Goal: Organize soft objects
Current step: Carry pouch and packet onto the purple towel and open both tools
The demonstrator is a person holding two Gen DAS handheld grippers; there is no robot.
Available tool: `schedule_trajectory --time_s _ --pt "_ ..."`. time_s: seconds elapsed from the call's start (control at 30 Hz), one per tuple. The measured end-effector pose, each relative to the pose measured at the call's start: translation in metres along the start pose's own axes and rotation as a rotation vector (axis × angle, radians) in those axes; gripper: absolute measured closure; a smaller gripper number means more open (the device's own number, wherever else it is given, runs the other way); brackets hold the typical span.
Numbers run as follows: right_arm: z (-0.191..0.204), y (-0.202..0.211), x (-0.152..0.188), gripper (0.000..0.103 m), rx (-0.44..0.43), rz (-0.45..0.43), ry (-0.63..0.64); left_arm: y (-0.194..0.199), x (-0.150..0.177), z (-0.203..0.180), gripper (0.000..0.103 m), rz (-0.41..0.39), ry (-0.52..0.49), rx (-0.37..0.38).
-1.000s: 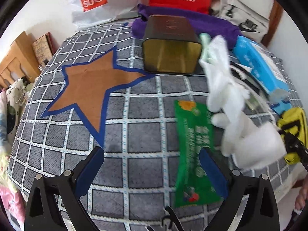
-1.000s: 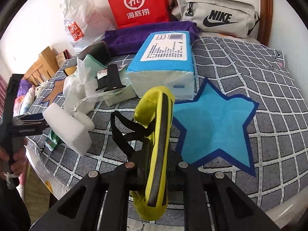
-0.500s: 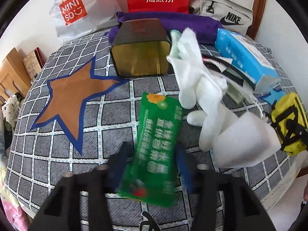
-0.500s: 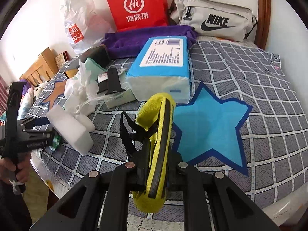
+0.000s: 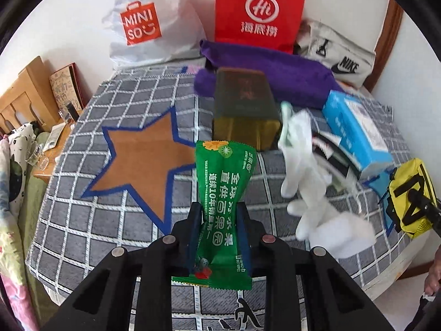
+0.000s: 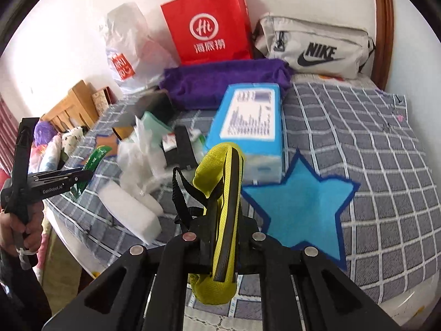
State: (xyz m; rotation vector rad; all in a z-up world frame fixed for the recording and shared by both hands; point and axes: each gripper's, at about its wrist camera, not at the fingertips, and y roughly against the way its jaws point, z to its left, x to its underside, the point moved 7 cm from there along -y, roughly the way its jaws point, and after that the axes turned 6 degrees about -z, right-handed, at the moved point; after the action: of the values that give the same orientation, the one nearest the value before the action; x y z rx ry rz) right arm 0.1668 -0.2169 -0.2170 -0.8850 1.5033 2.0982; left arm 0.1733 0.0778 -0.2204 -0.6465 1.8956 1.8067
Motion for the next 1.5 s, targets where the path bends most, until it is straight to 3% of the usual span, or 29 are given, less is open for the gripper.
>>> schedule_trajectory --time_s 0.57,1.03,1.3,1.5 --pt "-0.006 -0.017 -0.107 0.094 -0.034 -0.091 -0.012 -0.012 -0.101 -0.018 0.079 -0.067 0.050 0.049" --pt "-0.025 -0.096 -0.204 0.094 -0.013 -0.118 -0.039 -0.077 -0.183 -0.017 0.079 -0.058 0.134 0.077" --pt "-0.030 -0.151 -0.237 0.094 -0.023 -0.081 -0.016 -0.119 -0.221 -0.031 0.079 -0.032 0.126 0.088" --pt "-0.039 -0.197 -0.241 0.094 -0.036 -0.022 -0.032 -0.154 -0.239 -0.038 0.079 -0.003 0.154 0.102"
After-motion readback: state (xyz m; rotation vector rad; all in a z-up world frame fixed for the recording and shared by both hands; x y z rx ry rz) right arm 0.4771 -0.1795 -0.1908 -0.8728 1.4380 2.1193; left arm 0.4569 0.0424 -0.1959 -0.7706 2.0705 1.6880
